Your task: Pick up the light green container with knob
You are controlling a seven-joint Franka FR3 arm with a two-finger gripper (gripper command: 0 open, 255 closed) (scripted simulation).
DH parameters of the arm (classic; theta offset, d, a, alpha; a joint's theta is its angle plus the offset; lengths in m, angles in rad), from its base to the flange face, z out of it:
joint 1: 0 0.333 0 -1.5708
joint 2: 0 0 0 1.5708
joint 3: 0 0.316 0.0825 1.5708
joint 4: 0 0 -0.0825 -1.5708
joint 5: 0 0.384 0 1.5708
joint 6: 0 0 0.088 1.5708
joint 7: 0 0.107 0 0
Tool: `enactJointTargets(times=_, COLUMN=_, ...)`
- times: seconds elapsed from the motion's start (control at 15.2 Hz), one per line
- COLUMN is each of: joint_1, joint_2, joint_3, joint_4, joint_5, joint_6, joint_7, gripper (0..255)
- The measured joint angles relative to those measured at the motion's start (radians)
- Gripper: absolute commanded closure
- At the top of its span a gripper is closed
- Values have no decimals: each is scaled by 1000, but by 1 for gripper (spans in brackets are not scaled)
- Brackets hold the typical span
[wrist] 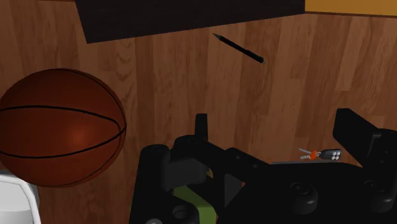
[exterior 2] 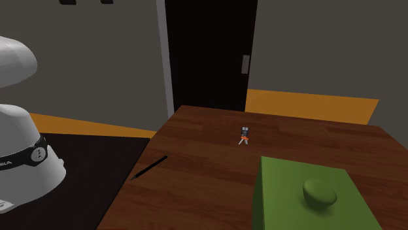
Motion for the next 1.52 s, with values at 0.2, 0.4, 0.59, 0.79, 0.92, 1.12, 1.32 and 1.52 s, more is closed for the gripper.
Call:
enactJointTargets(times=0.2, joint_1=-4, joint_2=31, joint_3=-6, joint_4=-1, joint_5=-6, joint_6=31, joint_7=-7, gripper=0)
enactJointTargets(times=0.4, joint_1=-7, joint_2=118, joint_3=-9, joint_4=6, joint_5=-12, joint_6=112, joint_7=-14, gripper=0)
enactJointTargets(times=0.59, joint_1=-15, joint_2=212, joint_3=-23, joint_4=22, joint_5=-25, joint_6=192, joint_7=-32, gripper=0)
enactJointTargets(times=0.79, joint_1=-19, joint_2=317, joint_3=-29, joint_4=54, joint_5=-29, joint_6=265, joint_7=-39, gripper=0)
enactJointTargets(times=0.92, joint_1=-25, joint_2=392, joint_3=-41, joint_4=81, joint_5=-35, joint_6=315, joint_7=-53, gripper=0)
enactJointTargets(times=1.12, joint_1=-27, joint_2=503, joint_3=-47, joint_4=135, joint_5=-36, joint_6=373, joint_7=-59, gripper=0)
enactJointTargets(times=1.32, joint_1=-32, joint_2=603, joint_3=-55, joint_4=186, joint_5=-37, joint_6=425, joint_7=-67, gripper=0)
enactJointTargets(times=1.52, joint_1=-36, joint_2=719, joint_3=-62, joint_4=267, joint_5=-34, joint_6=461, joint_7=-74, gripper=0)
